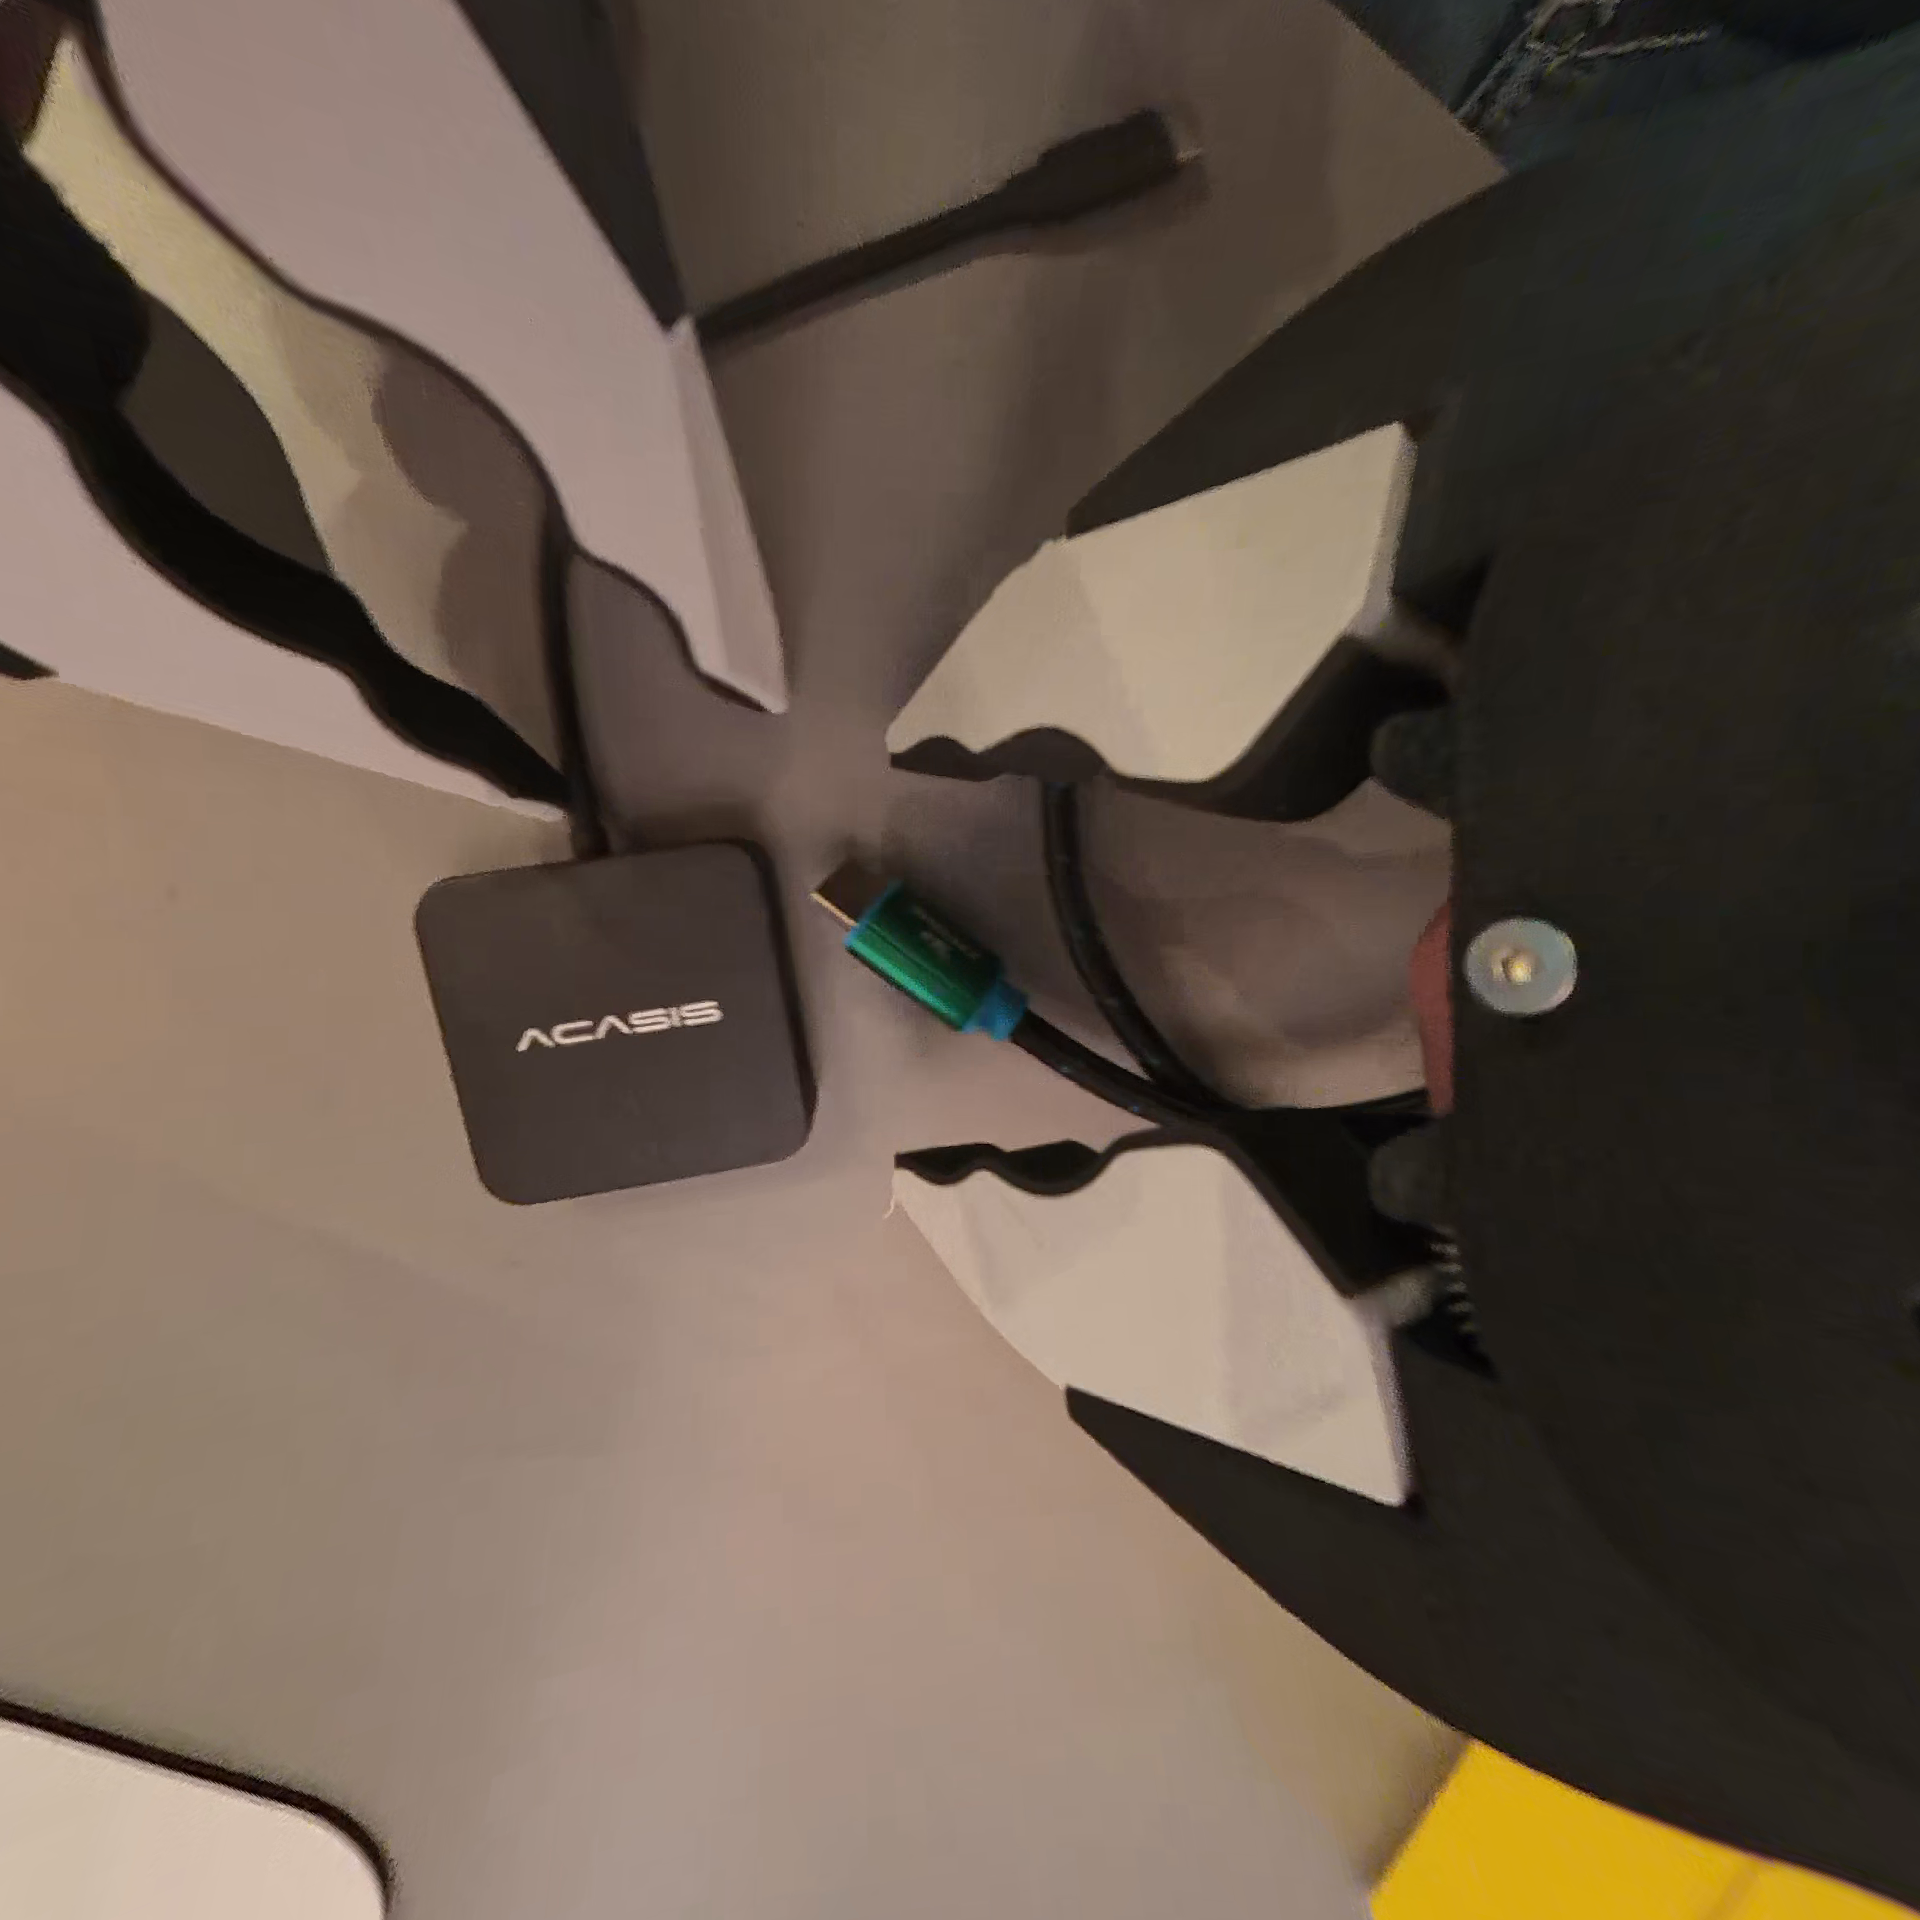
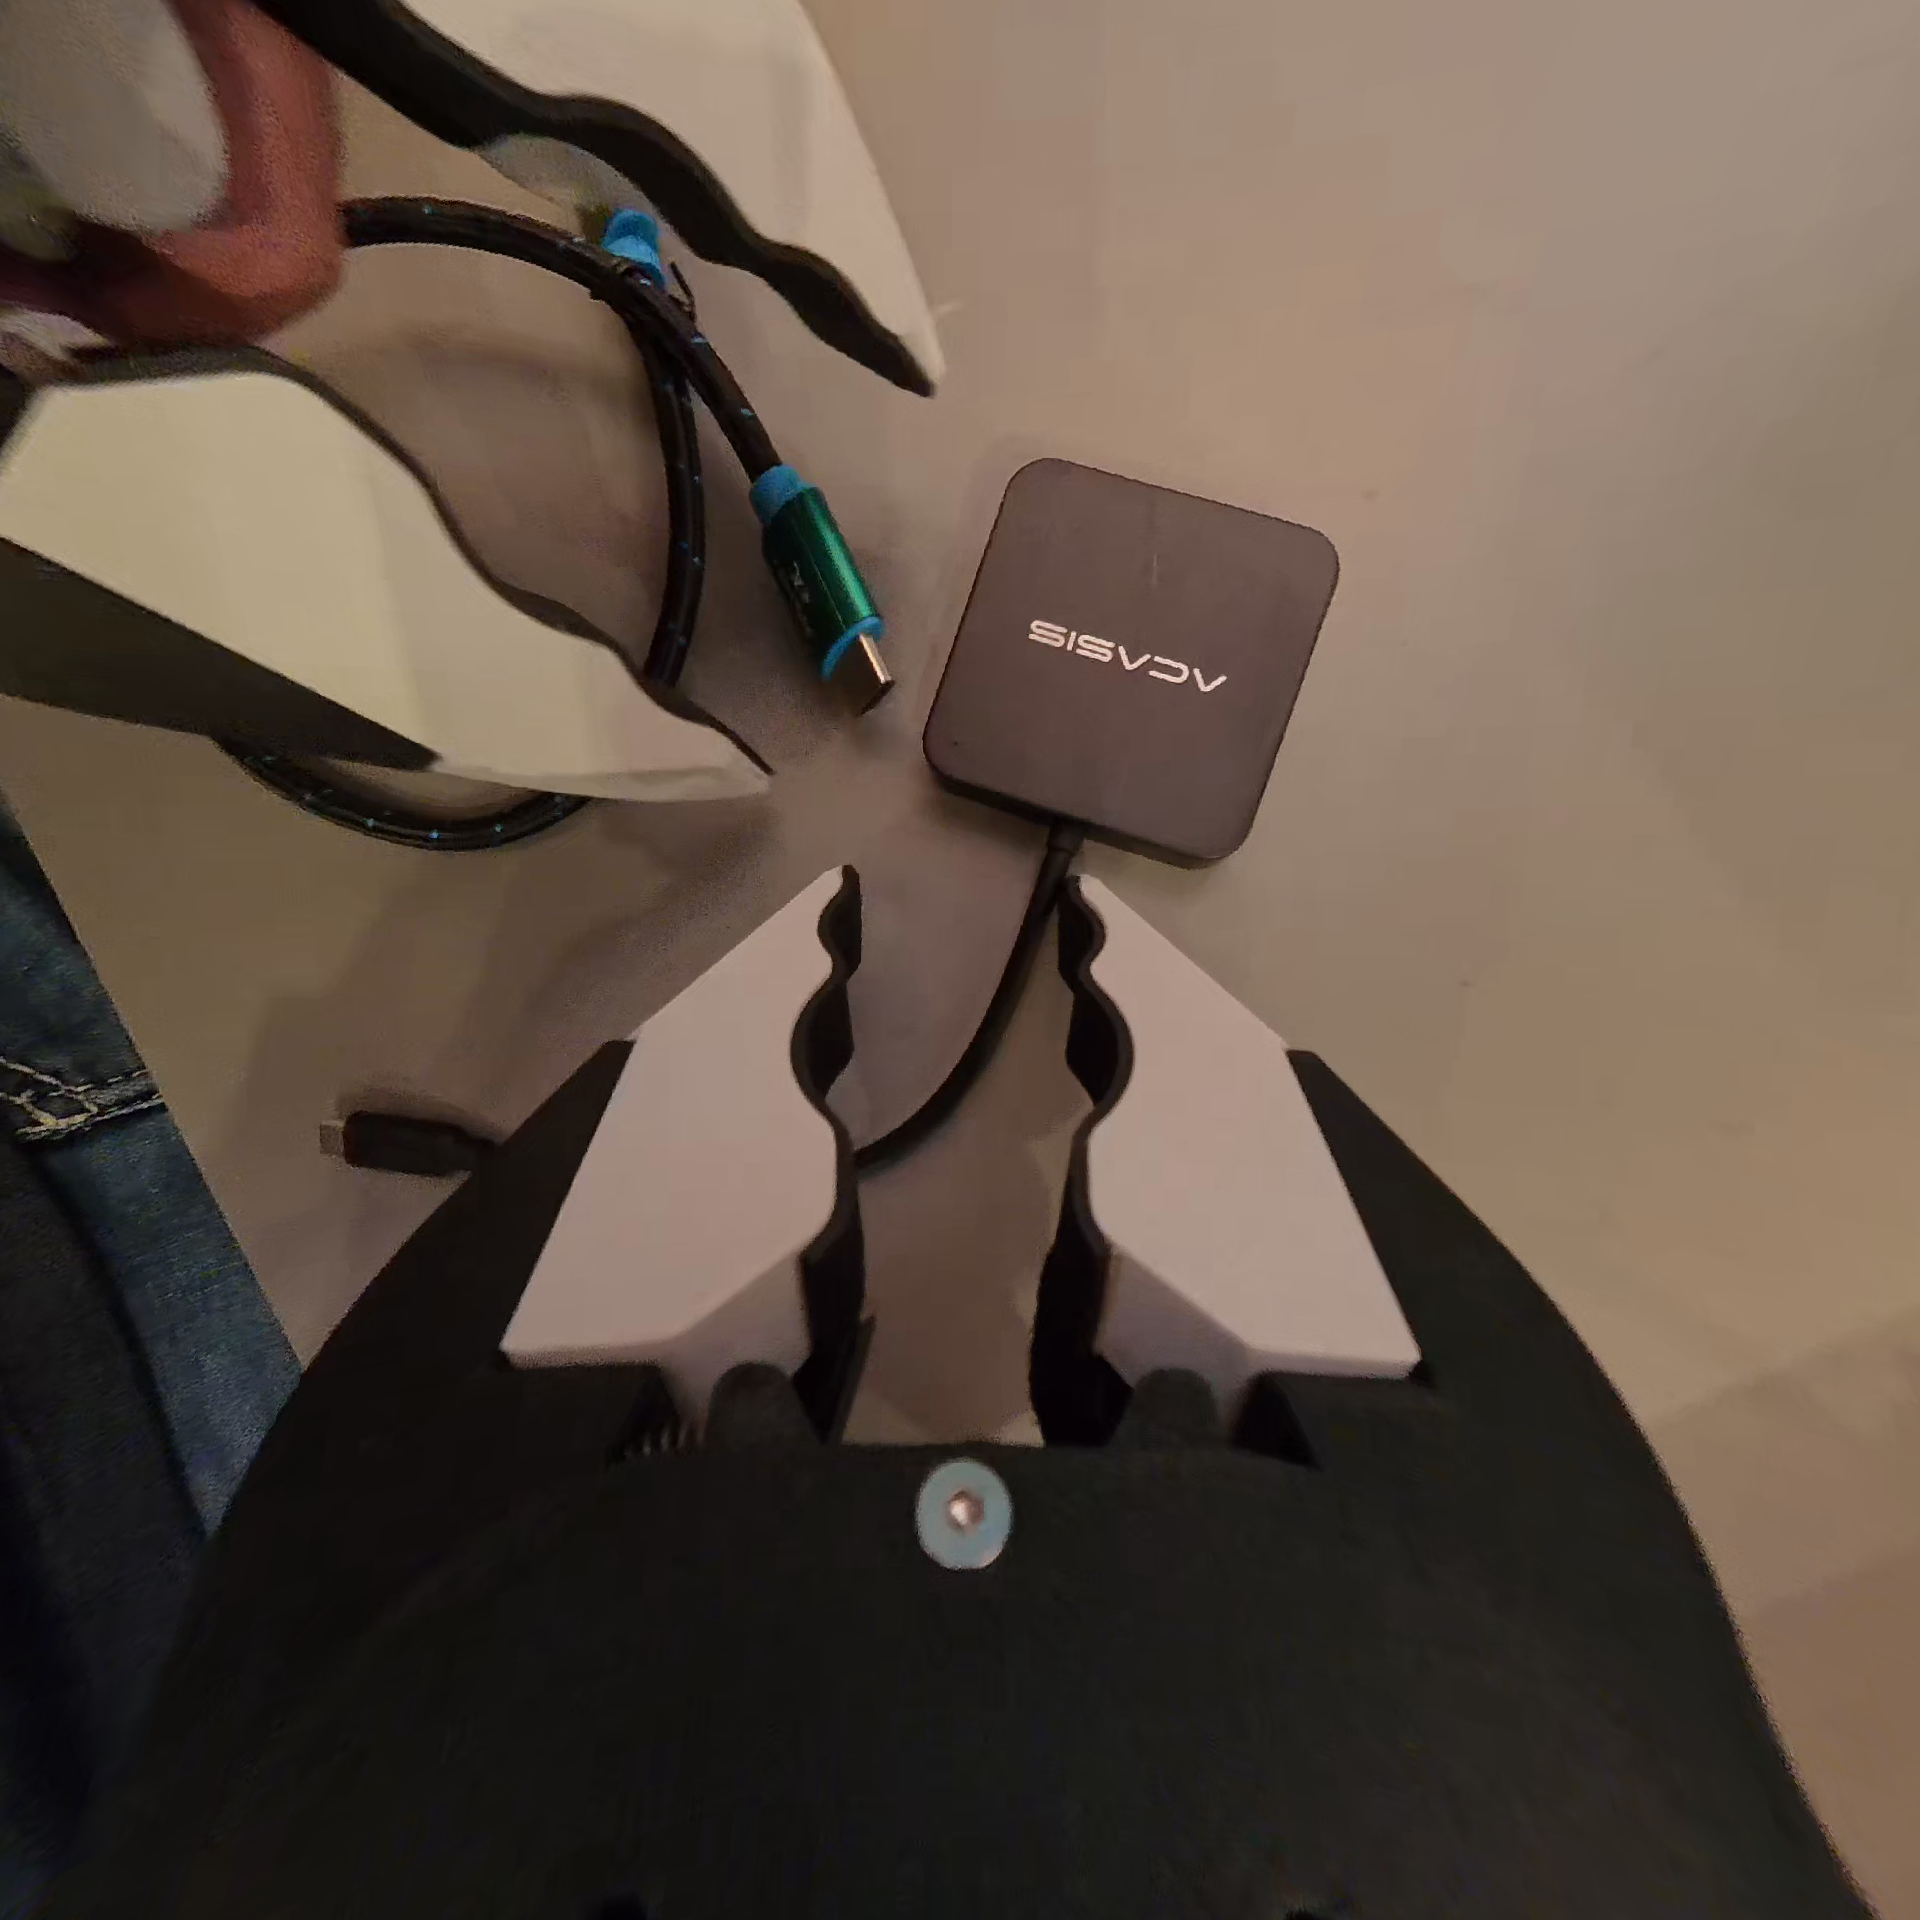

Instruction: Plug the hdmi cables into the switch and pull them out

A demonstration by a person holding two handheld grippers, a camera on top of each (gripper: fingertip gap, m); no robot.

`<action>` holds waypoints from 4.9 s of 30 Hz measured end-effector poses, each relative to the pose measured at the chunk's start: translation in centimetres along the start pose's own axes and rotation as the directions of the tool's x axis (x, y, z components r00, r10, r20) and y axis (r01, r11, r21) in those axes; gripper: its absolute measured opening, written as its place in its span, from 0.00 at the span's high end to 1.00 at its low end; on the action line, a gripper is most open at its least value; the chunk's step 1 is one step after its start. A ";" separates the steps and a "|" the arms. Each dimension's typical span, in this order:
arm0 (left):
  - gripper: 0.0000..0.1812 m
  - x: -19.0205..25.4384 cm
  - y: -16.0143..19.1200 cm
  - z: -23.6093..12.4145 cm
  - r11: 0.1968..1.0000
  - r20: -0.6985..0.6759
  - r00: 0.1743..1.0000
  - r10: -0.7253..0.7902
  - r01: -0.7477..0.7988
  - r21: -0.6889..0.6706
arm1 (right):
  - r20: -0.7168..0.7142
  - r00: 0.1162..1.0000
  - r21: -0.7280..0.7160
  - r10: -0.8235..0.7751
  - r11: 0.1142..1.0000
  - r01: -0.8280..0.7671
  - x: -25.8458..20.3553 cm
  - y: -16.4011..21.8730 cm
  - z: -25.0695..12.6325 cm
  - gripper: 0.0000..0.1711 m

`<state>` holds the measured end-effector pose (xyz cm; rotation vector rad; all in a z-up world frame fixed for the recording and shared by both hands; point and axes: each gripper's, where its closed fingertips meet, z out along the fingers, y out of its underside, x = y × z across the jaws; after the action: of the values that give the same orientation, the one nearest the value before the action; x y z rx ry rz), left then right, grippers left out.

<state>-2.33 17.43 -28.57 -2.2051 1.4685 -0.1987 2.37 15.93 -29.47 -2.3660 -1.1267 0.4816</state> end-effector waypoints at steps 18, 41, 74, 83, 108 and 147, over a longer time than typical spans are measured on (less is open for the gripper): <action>0.65 -0.2 -1.7 2.2 0.998 -0.032 0.999 -0.011 0.013 0.066 | 0.110 0.993 0.030 -0.035 0.999 0.031 -1.6 0.2 -0.4 0.79; 0.65 -0.4 -3.0 -1.7 0.975 -0.015 0.991 0.134 -0.129 0.181 | -0.204 0.921 0.090 -0.332 0.930 0.355 2.3 -1.3 -2.3 0.49; 0.65 4.0 -4.6 -5.4 0.879 0.029 0.897 0.441 -0.439 0.188 | -0.191 0.770 0.131 -0.609 0.761 0.635 -1.8 -2.3 -1.3 0.54; 0.65 1.1 -2.7 -6.5 0.918 0.049 0.929 0.367 -0.370 0.144 | -0.210 0.805 0.106 -0.555 0.806 0.583 0.1 -1.5 -1.8 0.55; 0.84 -1.6 3.0 -1.1 0.950 0.023 0.953 0.303 -0.300 -0.081 | -0.172 0.841 0.054 -0.513 0.847 0.528 0.9 -0.3 -1.1 0.55; 0.97 -1.0 -0.3 -6.0 0.912 0.123 0.907 0.404 -0.409 0.022 | -0.131 0.887 0.196 -0.443 0.865 0.461 -1.3 -3.6 -2.6 0.79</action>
<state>-4.75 16.59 -22.99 -1.7877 1.7945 0.0354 0.63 16.14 -25.23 -1.8291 -1.4530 0.3186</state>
